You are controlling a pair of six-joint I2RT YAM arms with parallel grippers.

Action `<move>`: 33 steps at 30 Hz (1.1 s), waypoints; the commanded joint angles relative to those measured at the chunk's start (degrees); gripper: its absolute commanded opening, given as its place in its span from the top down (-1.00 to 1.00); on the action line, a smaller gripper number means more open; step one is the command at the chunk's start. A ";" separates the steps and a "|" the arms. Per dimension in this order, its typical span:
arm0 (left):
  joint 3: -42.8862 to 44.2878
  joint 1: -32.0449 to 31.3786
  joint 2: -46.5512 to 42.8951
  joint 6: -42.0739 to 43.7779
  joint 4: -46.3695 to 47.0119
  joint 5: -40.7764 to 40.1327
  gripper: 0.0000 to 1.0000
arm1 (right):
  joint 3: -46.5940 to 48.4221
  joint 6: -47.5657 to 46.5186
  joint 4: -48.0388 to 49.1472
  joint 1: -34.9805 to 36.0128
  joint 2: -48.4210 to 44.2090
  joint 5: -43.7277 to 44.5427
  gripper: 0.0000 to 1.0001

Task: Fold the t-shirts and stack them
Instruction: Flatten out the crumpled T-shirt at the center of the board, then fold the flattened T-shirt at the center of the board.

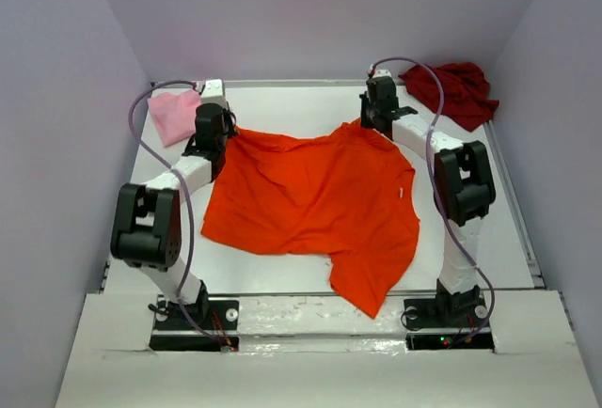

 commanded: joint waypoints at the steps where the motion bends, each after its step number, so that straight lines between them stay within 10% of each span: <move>1: 1.53 1.29 7.18 1.52 12.10 -4.85 1.00 | 0.46 -0.19 10.97 -0.86 2.76 2.87 1.00; 11: 25.35 6.48 22.67 -6.74 -10.04 4.38 1.00 | 1.86 -1.25 13.26 -5.07 7.87 1.46 1.00; 21: 20.09 6.39 13.45 -9.10 -7.49 6.49 1.00 | 2.84 -0.29 12.03 -5.08 4.53 -3.89 1.00; 33: 12.01 6.04 3.08 -16.14 -12.85 8.77 1.00 | -19.91 7.80 11.24 -5.08 -10.57 -11.72 1.00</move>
